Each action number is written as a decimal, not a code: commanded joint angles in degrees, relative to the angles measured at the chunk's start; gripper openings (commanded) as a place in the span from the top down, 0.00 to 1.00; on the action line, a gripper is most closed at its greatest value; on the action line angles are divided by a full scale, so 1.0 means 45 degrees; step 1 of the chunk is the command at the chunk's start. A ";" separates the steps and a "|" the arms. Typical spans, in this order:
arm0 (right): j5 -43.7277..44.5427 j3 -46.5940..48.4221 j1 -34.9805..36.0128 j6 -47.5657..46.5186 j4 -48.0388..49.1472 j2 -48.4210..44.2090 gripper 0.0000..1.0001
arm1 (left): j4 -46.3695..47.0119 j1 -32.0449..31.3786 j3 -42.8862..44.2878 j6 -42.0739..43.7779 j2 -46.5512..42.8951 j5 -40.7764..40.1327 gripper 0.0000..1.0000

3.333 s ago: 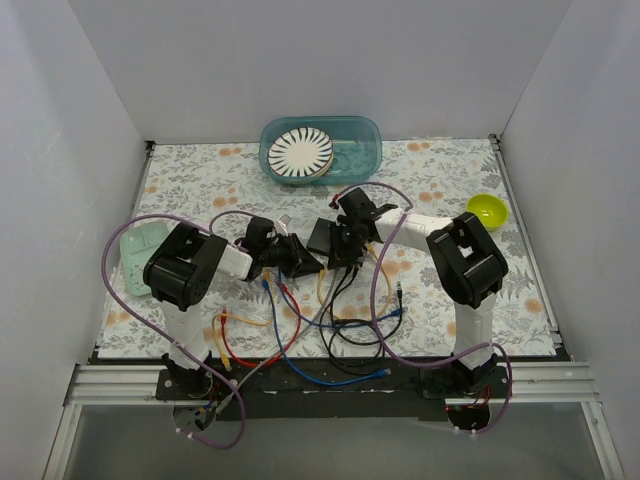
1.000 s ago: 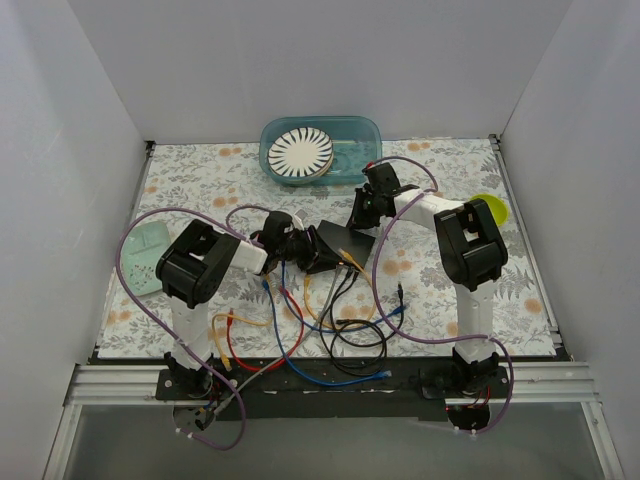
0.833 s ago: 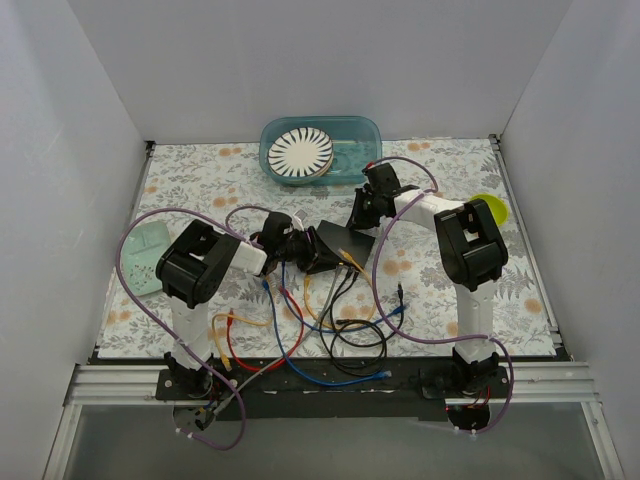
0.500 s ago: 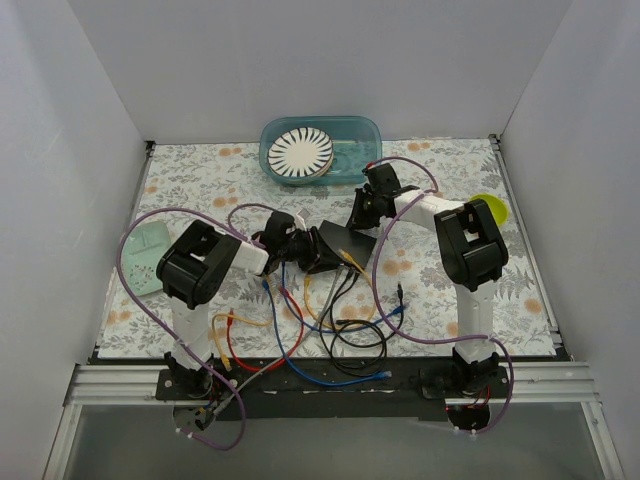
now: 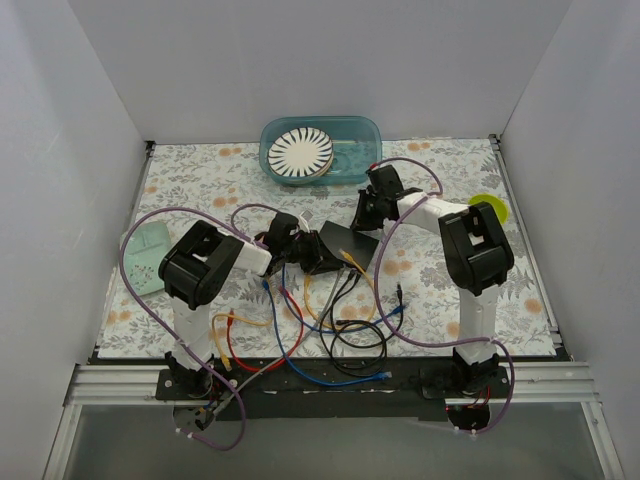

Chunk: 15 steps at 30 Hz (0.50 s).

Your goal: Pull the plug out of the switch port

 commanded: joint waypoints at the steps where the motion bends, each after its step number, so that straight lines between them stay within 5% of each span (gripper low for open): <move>1: 0.0024 -0.0438 0.0321 -0.0195 -0.0942 -0.1153 0.90 | -0.1827 -0.0240 -0.0311 0.0803 0.0473 -0.1291 0.90; 15: 0.0025 -0.3503 0.1179 -0.0625 -0.0279 -0.4902 0.89 | -0.1789 -0.0201 -0.1873 0.0745 -0.1011 -0.1662 1.00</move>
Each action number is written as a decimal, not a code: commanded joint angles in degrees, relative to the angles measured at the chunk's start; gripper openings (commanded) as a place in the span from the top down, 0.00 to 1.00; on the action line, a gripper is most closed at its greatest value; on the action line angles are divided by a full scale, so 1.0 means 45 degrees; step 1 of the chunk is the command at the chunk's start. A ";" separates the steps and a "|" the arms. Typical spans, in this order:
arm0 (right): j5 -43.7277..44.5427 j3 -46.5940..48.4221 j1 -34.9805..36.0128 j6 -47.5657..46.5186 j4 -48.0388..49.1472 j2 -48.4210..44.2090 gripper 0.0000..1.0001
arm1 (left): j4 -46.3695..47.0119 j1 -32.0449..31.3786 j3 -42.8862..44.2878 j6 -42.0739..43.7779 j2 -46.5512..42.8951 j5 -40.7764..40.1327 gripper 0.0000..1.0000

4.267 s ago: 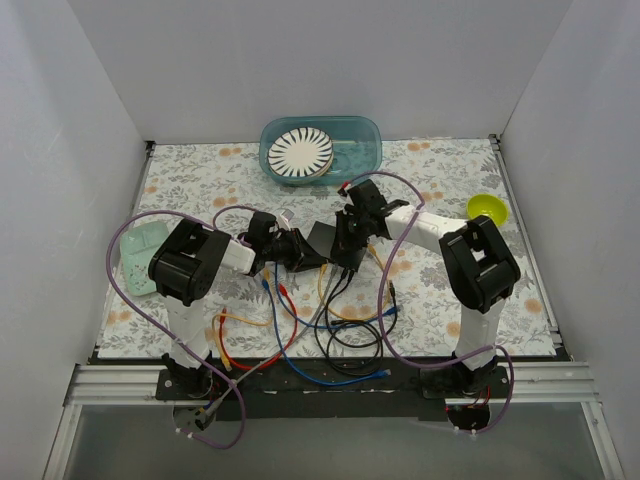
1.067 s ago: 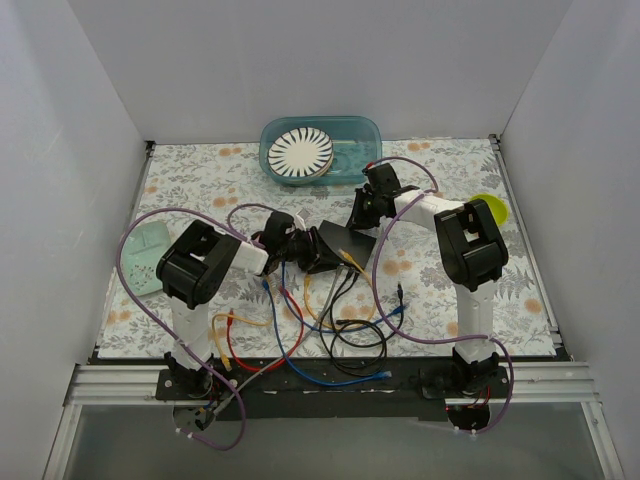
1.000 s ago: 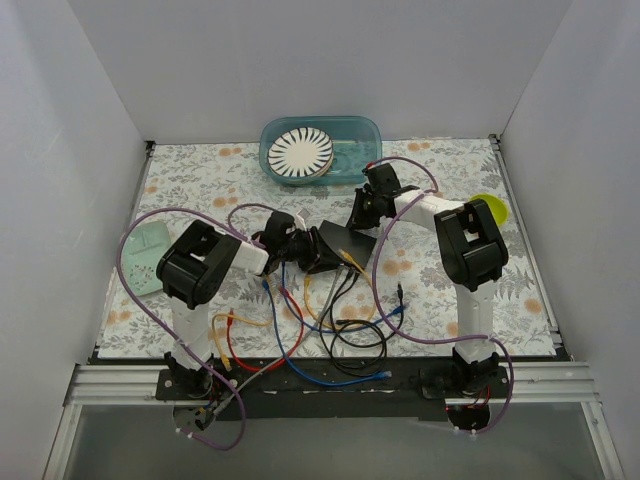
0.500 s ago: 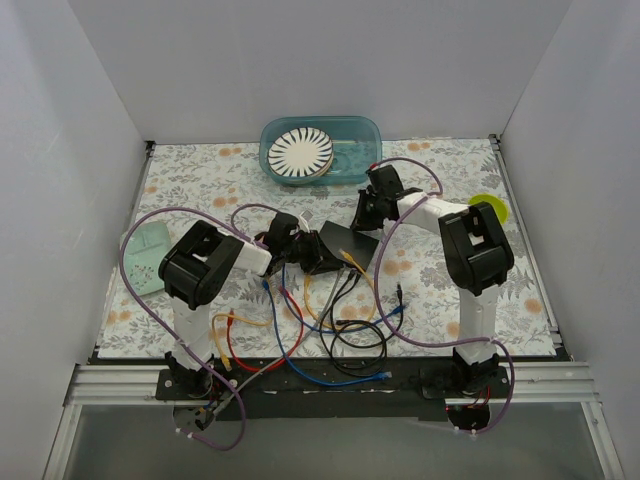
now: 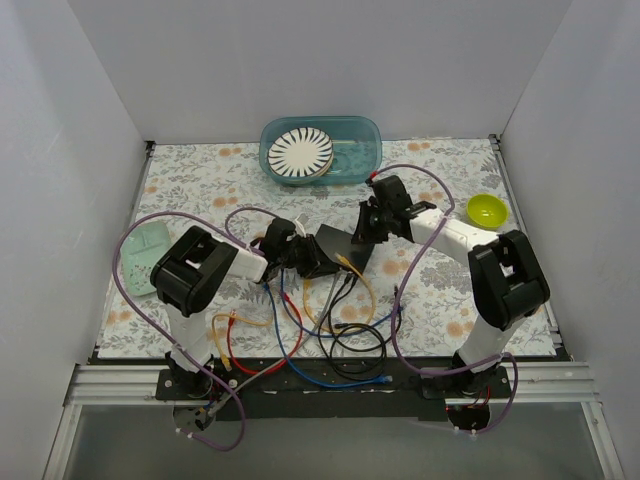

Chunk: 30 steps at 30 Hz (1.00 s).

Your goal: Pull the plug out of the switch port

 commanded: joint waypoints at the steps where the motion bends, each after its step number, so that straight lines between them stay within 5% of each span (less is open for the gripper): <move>1: -0.0339 -0.0974 0.0402 -0.0251 0.0363 -0.1164 0.89 | -0.1920 -0.0051 -0.0946 0.0492 -0.0205 -0.0929 1.00; 8: -0.0323 0.0139 0.1281 -0.1381 -0.0788 -0.0987 0.87 | -0.2192 -0.0031 -0.0713 0.0316 -0.0284 -0.1124 1.00; 12: 0.0303 -0.0718 0.1710 -0.1947 -0.0947 -0.1670 0.65 | -0.2486 -0.0031 -0.0400 0.0413 -0.0245 -0.1125 1.00; 18: 0.1143 -0.1755 0.2258 -0.2555 -0.0672 -0.2356 0.55 | -0.2798 -0.0012 -0.0224 0.0589 -0.0265 -0.1164 1.00; 26: 0.2550 -0.1015 0.2297 -0.2985 -0.1257 -0.0600 0.58 | -0.3072 -0.0012 -0.0146 0.0667 -0.0362 -0.1124 1.00; 30: 0.3330 -0.0740 0.2297 -0.2946 -0.1648 -0.0343 0.74 | -0.3287 -0.0012 -0.0068 0.0784 -0.0420 -0.1164 1.00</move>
